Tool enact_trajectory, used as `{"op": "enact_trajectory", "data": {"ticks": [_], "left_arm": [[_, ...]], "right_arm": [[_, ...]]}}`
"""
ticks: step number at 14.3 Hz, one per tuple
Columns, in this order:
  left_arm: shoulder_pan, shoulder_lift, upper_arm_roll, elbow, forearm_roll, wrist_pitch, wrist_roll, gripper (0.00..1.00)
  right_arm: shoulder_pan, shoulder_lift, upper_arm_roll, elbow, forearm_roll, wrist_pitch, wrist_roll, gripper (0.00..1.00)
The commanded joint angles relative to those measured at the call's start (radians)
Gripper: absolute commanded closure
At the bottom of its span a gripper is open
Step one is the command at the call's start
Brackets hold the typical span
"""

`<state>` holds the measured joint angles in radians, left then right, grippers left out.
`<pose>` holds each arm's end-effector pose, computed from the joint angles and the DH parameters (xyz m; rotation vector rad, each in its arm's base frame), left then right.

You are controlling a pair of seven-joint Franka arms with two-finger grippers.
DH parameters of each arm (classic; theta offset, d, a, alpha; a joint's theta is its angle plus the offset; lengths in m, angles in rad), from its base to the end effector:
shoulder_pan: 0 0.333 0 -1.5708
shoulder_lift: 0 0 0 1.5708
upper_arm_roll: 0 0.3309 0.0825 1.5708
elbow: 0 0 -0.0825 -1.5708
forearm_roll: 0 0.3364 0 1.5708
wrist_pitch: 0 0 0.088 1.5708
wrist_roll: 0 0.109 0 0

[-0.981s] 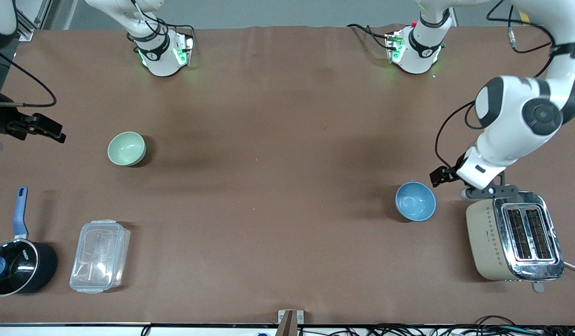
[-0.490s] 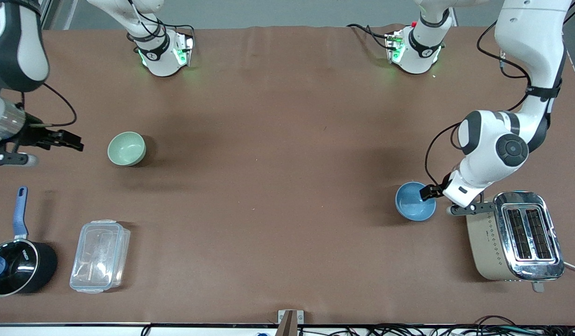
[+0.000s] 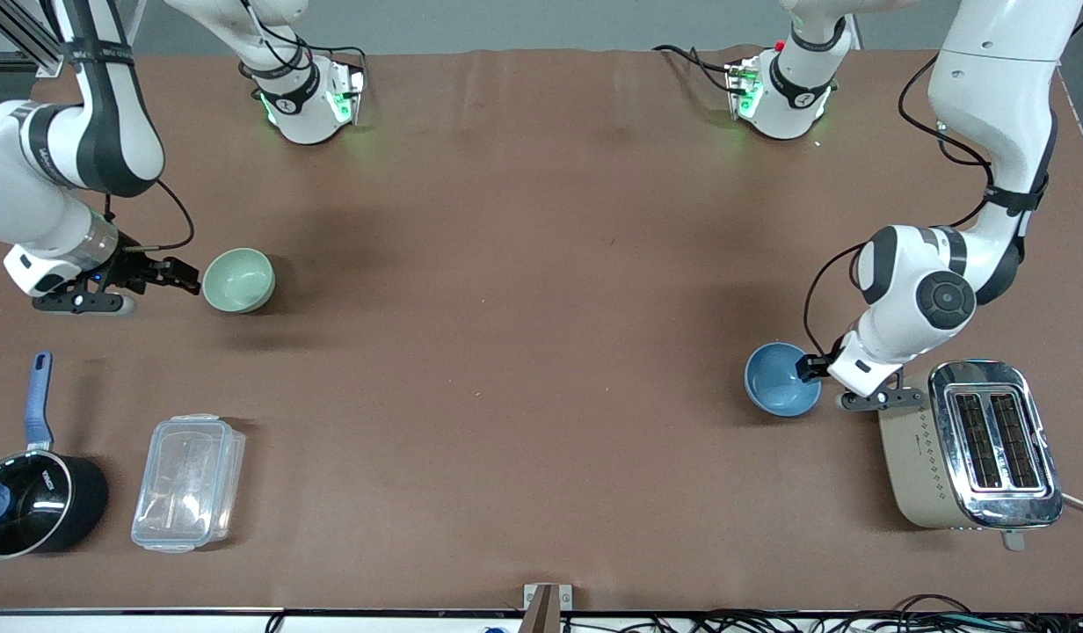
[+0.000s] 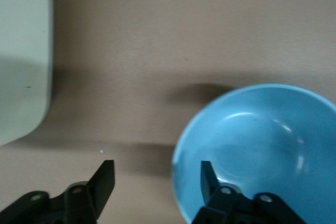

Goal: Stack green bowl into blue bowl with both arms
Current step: 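Grasp the blue bowl with the left gripper while the right grasps green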

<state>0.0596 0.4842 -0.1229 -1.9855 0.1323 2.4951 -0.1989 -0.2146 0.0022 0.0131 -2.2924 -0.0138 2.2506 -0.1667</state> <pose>0.5910 -0.0333 0.2708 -3.1202 -0.0718 -0.0533 0.4634 -0.0951 0.3900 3.1383 -0.0406 -0.0709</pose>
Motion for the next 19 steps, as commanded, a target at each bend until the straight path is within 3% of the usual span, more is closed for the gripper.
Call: {"op": "enact_trajectory", "data": {"ticks": [1,4,8,11,14,16,18,19], "left_arm": [[0.000,0.017,-0.004,0.010,0.018,0.014,-0.011,0.46],[-0.007,0.020,-0.007,0.016,0.007,0.014,-0.014,0.62],[-0.014,0.030,-0.012,0.028,0.007,0.013,-0.010,0.98],[-0.012,0.016,-0.024,0.045,0.009,0.008,-0.004,1.00],[-0.010,-0.064,-0.089,0.054,0.010,-0.048,-0.017,1.00],[-0.009,-0.082,-0.171,0.108,0.006,-0.128,-0.048,1.00],[-0.020,-0.069,-0.268,0.164,0.007,-0.197,-0.211,1.00],[-0.042,-0.062,-0.309,0.175,0.007,-0.202,-0.297,1.00]], "right_arm": [[-0.057,0.048,0.010,-0.047,0.005,0.091,-0.053,0.00],[-0.086,0.111,0.010,-0.116,0.005,0.239,-0.085,0.00],[-0.088,0.156,0.010,-0.180,0.006,0.354,-0.096,0.00],[-0.088,0.156,0.010,-0.222,0.006,0.410,-0.097,0.00],[-0.083,0.151,0.010,-0.314,0.006,0.556,-0.096,0.00],[-0.086,0.150,0.010,-0.314,0.006,0.558,-0.094,0.00],[-0.083,0.151,0.010,-0.314,0.006,0.558,-0.096,0.00],[-0.084,0.151,0.010,-0.314,0.006,0.558,-0.096,0.05]]}}
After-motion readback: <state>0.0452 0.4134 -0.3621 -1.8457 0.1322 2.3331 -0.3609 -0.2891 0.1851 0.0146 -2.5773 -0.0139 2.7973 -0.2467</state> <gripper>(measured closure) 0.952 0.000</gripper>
